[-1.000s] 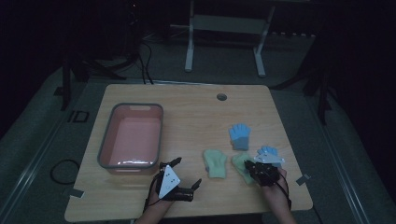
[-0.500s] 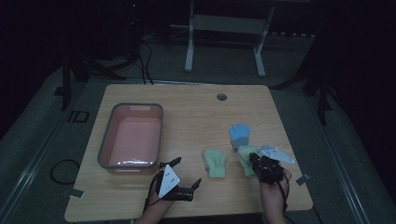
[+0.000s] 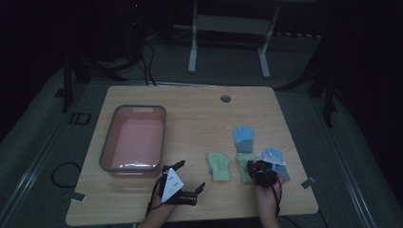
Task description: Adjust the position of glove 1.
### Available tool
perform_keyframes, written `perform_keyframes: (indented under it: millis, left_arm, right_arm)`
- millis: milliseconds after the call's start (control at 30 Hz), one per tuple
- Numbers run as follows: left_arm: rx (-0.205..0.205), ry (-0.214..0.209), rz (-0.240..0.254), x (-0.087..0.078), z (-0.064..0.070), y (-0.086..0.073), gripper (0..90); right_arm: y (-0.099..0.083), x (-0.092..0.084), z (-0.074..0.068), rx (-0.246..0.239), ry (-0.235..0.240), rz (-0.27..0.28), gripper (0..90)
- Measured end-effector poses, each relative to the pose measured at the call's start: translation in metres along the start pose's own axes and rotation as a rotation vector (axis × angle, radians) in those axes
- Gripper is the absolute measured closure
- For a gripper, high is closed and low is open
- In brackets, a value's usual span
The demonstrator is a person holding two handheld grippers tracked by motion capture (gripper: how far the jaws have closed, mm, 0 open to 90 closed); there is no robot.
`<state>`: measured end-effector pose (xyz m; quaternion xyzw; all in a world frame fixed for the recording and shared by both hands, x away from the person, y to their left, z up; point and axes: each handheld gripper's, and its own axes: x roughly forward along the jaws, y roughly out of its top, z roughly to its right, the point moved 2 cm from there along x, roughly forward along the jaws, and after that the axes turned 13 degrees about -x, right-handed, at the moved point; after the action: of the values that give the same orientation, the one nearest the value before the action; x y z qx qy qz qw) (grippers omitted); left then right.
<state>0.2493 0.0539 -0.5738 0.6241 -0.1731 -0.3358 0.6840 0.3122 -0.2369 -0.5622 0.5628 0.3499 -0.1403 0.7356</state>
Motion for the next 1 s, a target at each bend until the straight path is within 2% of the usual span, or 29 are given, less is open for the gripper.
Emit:
perform_keyframes:
  millis: [167,333,400,500,667,733,767,800,833,867,933,1000]
  left_arm:
    - [-0.002,-0.007,0.001,0.000,0.000,0.000,1.1]
    - [-0.002,-0.006,0.002,0.000,0.000,0.000,1.1]
    - [-0.003,-0.005,0.002,0.000,0.000,0.000,1.1]
    - [-0.001,-0.005,0.001,0.000,0.001,0.000,1.1]
    - [0.002,-0.003,0.000,0.000,0.001,0.000,1.2]
    - [0.003,-0.004,-0.002,0.000,0.000,0.000,1.1]
    - [0.003,-0.004,-0.002,0.000,0.000,0.000,1.1]
    - [0.003,-0.004,-0.002,0.000,0.000,0.000,1.1]
    - [0.004,-0.004,-0.002,0.000,0.001,0.000,1.1]
    - [0.006,-0.003,-0.002,0.000,0.001,0.000,1.1]
    - [0.006,-0.001,-0.003,0.000,0.001,0.000,1.1]
    - [0.004,-0.001,-0.002,0.000,0.001,0.000,1.1]
  right_arm:
    - [-0.002,0.002,-0.001,-0.022,-0.009,0.008,78.6]
    - [0.000,-0.002,0.000,-0.029,0.010,0.013,69.9]
    - [0.002,-0.005,0.001,-0.033,0.032,0.014,65.8]
    - [0.004,-0.008,0.005,-0.068,0.089,0.002,63.5]
    - [0.010,-0.017,0.014,-0.108,0.102,0.028,64.5]
    - [0.015,-0.021,0.018,-0.159,0.113,0.044,64.5]
    - [0.015,-0.021,0.018,-0.159,0.113,0.044,64.5]
    - [0.018,-0.022,0.020,-0.184,0.107,0.050,64.5]
    - [0.022,-0.024,0.025,-0.239,0.132,0.054,64.1]
    - [0.024,-0.025,0.027,-0.256,0.132,0.061,64.1]
    - [0.025,-0.026,0.030,-0.273,0.175,0.060,64.0]
    - [0.026,-0.026,0.031,-0.290,0.178,0.061,63.6]
